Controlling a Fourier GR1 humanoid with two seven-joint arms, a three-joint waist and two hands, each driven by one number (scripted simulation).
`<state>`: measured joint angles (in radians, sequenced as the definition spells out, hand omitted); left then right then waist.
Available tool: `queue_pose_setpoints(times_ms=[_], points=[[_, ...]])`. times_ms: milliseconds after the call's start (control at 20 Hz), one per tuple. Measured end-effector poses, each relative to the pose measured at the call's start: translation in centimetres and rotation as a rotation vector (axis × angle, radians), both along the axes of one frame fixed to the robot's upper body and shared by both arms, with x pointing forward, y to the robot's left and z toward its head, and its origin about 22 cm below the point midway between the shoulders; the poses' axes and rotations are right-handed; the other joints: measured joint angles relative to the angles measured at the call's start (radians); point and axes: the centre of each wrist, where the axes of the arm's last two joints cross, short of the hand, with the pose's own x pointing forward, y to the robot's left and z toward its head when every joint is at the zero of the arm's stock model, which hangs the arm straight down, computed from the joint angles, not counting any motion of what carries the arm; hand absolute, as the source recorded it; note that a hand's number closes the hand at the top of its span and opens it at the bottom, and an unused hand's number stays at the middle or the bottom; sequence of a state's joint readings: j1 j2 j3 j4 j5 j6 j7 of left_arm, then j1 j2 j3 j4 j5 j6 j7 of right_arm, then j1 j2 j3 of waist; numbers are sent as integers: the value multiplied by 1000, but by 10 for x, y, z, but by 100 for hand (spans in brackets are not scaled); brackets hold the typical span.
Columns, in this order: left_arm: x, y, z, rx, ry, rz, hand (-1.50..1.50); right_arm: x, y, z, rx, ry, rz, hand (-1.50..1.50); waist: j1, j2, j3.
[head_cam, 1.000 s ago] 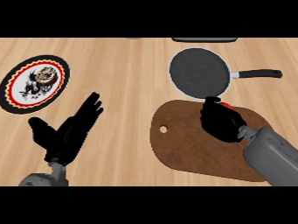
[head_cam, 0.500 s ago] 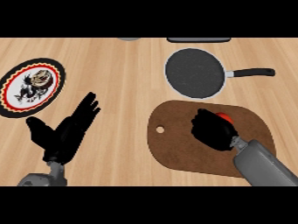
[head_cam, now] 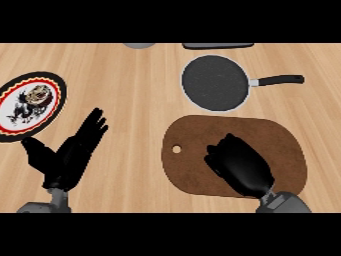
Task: Pick the tomato from the cutting board and place it in the pan
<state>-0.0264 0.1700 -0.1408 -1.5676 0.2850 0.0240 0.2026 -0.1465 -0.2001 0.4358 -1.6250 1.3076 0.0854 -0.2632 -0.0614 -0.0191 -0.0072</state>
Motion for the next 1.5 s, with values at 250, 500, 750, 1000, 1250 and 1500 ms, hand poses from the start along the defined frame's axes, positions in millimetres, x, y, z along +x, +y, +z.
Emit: queue_pose_setpoints(times_ms=[250,500,750,1000,1250,1500], points=[[4,-3,5,0,-5,-11,0,-28,-3,26,332,71,-54,150,11,8,5],[7,-12,4,-3,-8,-35,0,-34,-17,46,566,176,-109,150,38,15,7],[7,-17,6,-4,-12,-60,0,-10,-41,49,671,242,-163,150,57,18,7],[10,-15,8,1,-15,-74,0,37,-44,41,652,161,-210,150,67,21,7],[8,-15,7,-1,-13,-77,0,81,-41,26,648,75,-247,150,75,23,8],[8,-21,8,-1,-24,-87,0,119,-41,11,696,-30,-335,150,86,27,8]])
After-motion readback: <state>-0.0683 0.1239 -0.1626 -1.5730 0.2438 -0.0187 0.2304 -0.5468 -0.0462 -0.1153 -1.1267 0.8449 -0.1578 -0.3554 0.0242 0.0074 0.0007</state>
